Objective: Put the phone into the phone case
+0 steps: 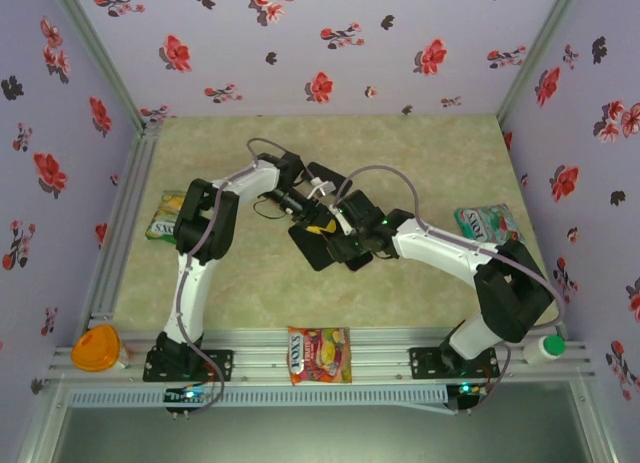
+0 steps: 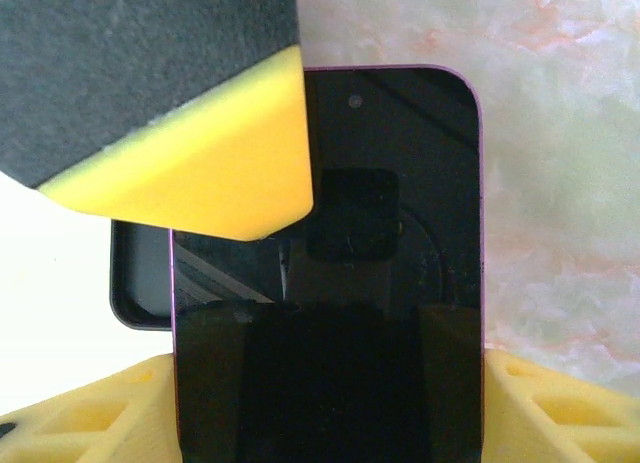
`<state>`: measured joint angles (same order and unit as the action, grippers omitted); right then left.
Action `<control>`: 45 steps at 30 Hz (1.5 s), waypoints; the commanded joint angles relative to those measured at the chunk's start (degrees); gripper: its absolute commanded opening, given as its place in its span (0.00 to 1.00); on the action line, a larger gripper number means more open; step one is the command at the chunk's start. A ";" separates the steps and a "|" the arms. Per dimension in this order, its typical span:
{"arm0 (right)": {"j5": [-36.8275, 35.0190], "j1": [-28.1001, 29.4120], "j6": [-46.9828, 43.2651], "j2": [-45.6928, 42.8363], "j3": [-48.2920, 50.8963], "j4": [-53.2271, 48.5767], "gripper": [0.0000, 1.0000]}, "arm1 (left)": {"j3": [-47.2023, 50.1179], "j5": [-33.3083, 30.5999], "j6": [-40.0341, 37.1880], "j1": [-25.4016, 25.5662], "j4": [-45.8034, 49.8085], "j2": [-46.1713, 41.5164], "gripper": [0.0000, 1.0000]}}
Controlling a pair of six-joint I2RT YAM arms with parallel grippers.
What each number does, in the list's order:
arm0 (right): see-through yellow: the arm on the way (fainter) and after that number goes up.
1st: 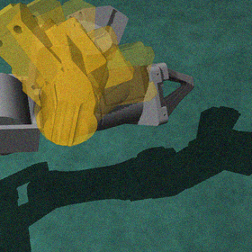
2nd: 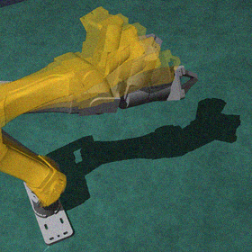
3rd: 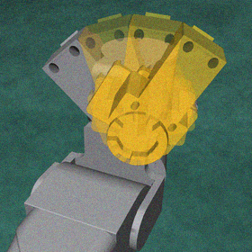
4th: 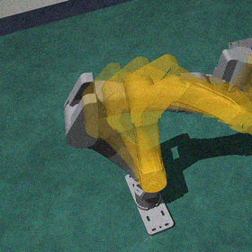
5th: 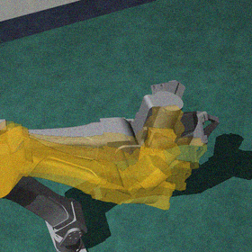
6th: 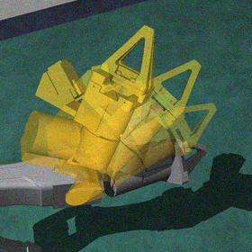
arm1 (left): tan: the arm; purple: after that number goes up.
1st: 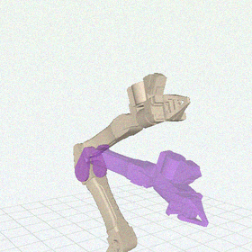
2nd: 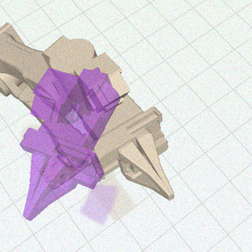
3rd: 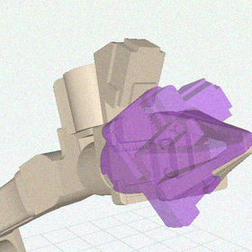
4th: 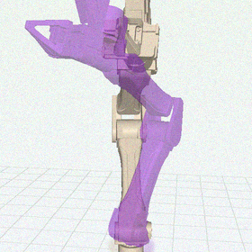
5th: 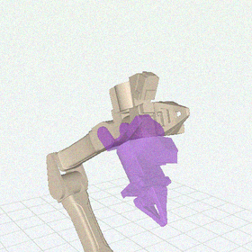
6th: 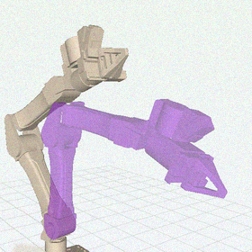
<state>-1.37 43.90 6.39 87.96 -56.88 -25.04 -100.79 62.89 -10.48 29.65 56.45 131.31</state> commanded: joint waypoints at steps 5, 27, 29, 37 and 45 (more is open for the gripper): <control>-1.36 0.52 -0.86 -1.73 -1.73 0.34 0.58 | -1.47 1.95 -1.82 0.50 1.91 1.40 0.34; -5.27 -0.10 2.92 -8.07 1.24 -0.15 0.82 | 8.18 -0.75 15.96 -0.20 -24.13 -8.88 0.00; -5.27 -0.97 4.19 -10.09 2.16 -0.49 0.84 | 10.28 -2.87 19.52 -0.52 -29.06 -10.64 0.00; 11.73 -13.97 16.28 -19.98 11.96 7.25 0.82 | 17.99 -6.51 32.56 -1.29 -45.32 -16.85 0.00; 27.13 -24.89 28.02 -24.55 22.78 23.66 0.81 | 25.42 -7.11 46.71 -1.31 -59.48 -22.72 0.00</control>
<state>16.80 21.30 27.51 64.16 -36.56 -10.94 -76.95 54.35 27.94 28.53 6.61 112.40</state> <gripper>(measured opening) 0.808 0.112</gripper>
